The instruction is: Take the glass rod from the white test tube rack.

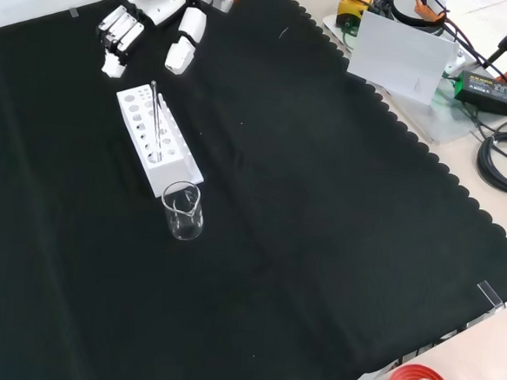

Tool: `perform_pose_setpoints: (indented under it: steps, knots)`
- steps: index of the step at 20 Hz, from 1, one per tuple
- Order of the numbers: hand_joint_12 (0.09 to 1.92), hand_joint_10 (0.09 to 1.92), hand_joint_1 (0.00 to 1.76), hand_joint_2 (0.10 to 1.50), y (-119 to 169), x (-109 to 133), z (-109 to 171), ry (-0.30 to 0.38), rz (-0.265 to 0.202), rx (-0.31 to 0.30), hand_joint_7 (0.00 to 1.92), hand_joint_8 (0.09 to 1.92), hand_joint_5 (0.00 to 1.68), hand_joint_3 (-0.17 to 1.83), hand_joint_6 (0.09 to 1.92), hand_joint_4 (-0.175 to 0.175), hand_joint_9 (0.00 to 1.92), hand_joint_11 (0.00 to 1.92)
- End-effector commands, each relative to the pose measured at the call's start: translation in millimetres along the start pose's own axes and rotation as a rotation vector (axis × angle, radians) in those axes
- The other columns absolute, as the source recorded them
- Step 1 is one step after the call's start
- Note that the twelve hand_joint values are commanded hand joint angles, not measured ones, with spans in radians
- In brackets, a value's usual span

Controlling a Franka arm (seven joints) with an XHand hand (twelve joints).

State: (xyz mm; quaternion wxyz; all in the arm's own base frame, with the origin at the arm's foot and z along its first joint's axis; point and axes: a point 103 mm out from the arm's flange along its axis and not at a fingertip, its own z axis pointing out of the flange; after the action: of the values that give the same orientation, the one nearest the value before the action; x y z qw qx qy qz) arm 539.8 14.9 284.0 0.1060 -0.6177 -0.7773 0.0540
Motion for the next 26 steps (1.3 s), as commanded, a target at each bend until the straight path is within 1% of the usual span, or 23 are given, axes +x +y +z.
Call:
perform_pose_setpoints:
  steps: [1, 8, 12, 16, 18, 19, 20, 23, 24, 26]
  knots:
    - [1.51, 1.04, 0.08, 1.15, -1.1, -2.9, 12.0, -0.014, -0.009, 0.033, 0.04, 0.92, 0.27, 0.02, 0.09, -0.133, 0.23, 0.09]
    - [1.47, 1.01, 0.09, 1.16, -3.3, -2.2, 25.7, -0.048, -0.019, 0.084, 0.07, 0.91, 0.34, 0.02, 0.09, -0.126, 0.37, 0.26]
    - [1.45, 0.98, 0.13, 1.16, -2.9, -2.8, 31.1, -0.061, -0.024, 0.105, 0.09, 0.90, 0.39, 0.02, 0.09, -0.119, 0.42, 0.34]
    - [1.44, 0.98, 0.23, 1.17, -0.3, -3.5, 35.0, -0.062, -0.037, 0.111, 0.12, 0.90, 0.44, 0.02, 0.11, -0.107, 0.43, 0.38]
    - [1.42, 0.97, 0.31, 1.16, 1.9, -3.7, 37.0, -0.064, -0.046, 0.116, 0.13, 0.89, 0.45, 0.02, 0.13, -0.103, 0.45, 0.41]
    - [1.42, 0.96, 0.34, 1.16, 3.0, -4.0, 37.9, -0.065, -0.051, 0.119, 0.14, 0.88, 0.46, 0.02, 0.16, -0.101, 0.46, 0.43]
    - [1.41, 0.95, 0.38, 1.16, 4.5, -4.3, 38.8, -0.063, -0.055, 0.122, 0.14, 0.87, 0.45, 0.02, 0.24, -0.098, 0.47, 0.45]
    - [1.39, 0.93, 0.46, 1.15, 9.2, -5.3, 38.4, -0.067, -0.070, 0.129, 0.16, 0.86, 0.38, 0.02, 0.56, -0.093, 0.49, 0.49]
    - [1.38, 0.93, 0.47, 1.15, 11.3, -5.1, 38.9, -0.066, -0.072, 0.131, 0.16, 0.86, 0.37, 0.02, 0.64, -0.091, 0.50, 0.51]
    - [1.37, 0.93, 0.50, 1.16, 15.0, -5.4, 38.2, -0.079, -0.076, 0.133, 0.16, 0.87, 0.36, 0.02, 0.75, -0.090, 0.51, 0.54]
